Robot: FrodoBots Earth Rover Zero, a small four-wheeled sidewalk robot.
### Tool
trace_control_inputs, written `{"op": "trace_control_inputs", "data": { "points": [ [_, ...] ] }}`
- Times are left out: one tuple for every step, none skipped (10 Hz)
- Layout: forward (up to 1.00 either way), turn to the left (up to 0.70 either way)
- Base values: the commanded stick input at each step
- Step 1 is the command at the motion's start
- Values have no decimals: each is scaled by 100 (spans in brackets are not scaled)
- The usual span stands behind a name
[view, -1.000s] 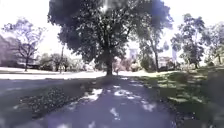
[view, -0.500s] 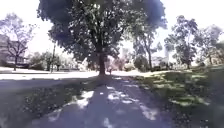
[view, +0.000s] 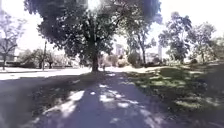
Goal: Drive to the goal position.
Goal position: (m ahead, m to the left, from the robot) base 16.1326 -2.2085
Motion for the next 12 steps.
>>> {"op": "trace_control_inputs", "data": {
  "points": [
    [70,-4],
    [70,0],
    [70,0],
    [70,0],
    [70,-2],
    [70,-3],
    [70,-3],
    [70,-3],
    [70,-3],
    [70,-3],
    [70,-3],
    [70,-3]
  ]
}}
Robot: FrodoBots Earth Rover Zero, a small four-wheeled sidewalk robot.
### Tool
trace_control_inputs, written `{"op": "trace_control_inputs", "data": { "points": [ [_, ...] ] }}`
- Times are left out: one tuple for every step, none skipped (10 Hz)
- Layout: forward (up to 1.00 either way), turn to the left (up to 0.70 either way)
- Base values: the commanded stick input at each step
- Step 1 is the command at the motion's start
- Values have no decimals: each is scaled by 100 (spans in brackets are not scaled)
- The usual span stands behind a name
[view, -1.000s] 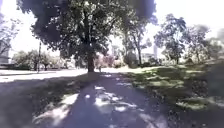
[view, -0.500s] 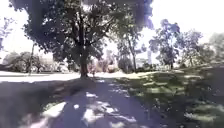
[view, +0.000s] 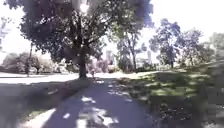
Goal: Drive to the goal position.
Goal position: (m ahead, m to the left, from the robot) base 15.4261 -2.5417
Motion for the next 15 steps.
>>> {"op": "trace_control_inputs", "data": {
  "points": [
    [70,-3],
    [70,-3],
    [70,0],
    [70,0],
    [70,0],
    [70,0],
    [70,0],
    [70,0],
    [70,0],
    [70,0],
    [70,0],
    [70,0],
    [70,0],
    [70,0],
    [70,0]
  ]
}}
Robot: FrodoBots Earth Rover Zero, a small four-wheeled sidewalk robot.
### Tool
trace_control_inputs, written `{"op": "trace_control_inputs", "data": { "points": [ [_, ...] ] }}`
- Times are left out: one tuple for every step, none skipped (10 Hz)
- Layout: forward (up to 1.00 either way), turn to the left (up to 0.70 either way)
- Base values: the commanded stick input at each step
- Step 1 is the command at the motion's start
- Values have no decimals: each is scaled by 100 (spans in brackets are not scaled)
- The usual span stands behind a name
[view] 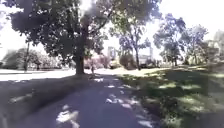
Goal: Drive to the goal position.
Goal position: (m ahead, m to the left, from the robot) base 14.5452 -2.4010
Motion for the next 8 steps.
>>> {"op": "trace_control_inputs", "data": {
  "points": [
    [70,0],
    [70,0],
    [70,0],
    [70,0],
    [70,29],
    [70,34],
    [70,27],
    [70,10]
  ]
}}
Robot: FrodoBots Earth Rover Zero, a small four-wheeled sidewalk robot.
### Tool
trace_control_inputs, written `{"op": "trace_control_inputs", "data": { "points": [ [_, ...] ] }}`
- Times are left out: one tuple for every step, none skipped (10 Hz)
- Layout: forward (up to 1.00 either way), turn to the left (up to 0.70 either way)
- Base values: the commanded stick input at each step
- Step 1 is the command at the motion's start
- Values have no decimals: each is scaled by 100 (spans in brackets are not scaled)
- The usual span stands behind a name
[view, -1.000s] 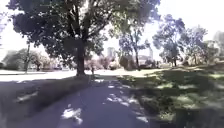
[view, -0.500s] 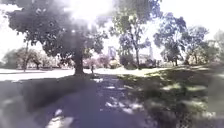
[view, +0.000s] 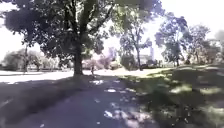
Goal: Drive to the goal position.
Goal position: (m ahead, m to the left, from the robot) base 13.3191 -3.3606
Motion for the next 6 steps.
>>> {"op": "trace_control_inputs", "data": {
  "points": [
    [70,4],
    [70,3],
    [70,2],
    [70,0],
    [70,0],
    [70,0]
  ]
}}
